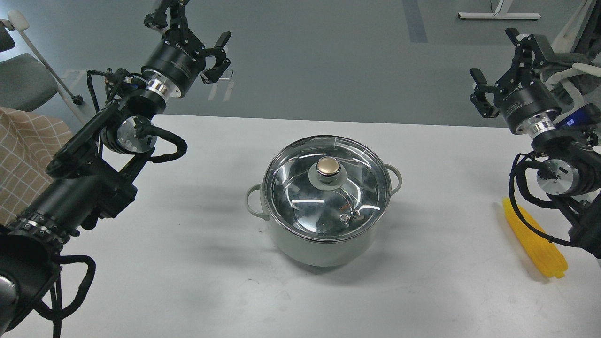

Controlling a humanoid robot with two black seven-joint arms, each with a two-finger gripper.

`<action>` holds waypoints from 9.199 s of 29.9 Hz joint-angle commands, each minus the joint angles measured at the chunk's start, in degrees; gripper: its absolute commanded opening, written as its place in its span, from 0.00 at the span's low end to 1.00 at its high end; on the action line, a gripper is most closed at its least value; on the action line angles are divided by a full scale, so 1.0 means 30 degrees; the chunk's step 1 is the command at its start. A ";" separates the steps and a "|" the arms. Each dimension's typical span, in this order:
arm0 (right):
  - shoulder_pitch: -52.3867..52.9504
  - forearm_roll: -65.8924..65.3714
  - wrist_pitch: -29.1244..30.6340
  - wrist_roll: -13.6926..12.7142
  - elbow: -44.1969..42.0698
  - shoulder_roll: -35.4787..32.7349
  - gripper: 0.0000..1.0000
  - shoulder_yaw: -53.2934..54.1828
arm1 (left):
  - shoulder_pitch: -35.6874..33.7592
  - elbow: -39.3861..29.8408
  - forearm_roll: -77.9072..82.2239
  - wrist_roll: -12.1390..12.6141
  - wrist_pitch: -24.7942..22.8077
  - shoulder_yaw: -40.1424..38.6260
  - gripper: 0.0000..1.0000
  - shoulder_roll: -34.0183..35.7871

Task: Open pot and put corn in
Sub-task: 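Move the left gripper over the pot and grasp the lid's brass knob, then lift the glass lid off the pot and carry it beside the pot, then lower the glass lid onto the table and open the left gripper, then raise the left gripper away from the lid, then lower the right gripper onto the yellow corn cob and grasp it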

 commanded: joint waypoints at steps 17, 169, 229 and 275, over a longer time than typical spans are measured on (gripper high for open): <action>-0.0528 0.0112 -0.0572 0.0000 0.0168 -0.0042 1.00 0.0179 | 0.0277 -1.1409 2.0909 -0.1820 -0.1408 0.0199 0.98 0.5951; -0.2813 -0.0035 -0.1129 0.0000 0.1868 -0.1096 1.00 0.0824 | 1.0530 0.0451 3.1036 -0.4946 1.4283 0.6908 0.35 0.8473; 0.0819 0.0082 -0.1129 0.0000 0.2950 -0.6572 1.00 -0.1900 | -0.1335 -0.2185 0.1622 -0.3465 0.0350 0.1958 0.98 0.5280; -0.2666 -2.5282 -0.1070 0.0000 0.9895 -1.7972 1.00 -0.3014 | -0.0016 -0.2478 0.1651 -0.3436 0.0232 0.1370 0.98 0.1793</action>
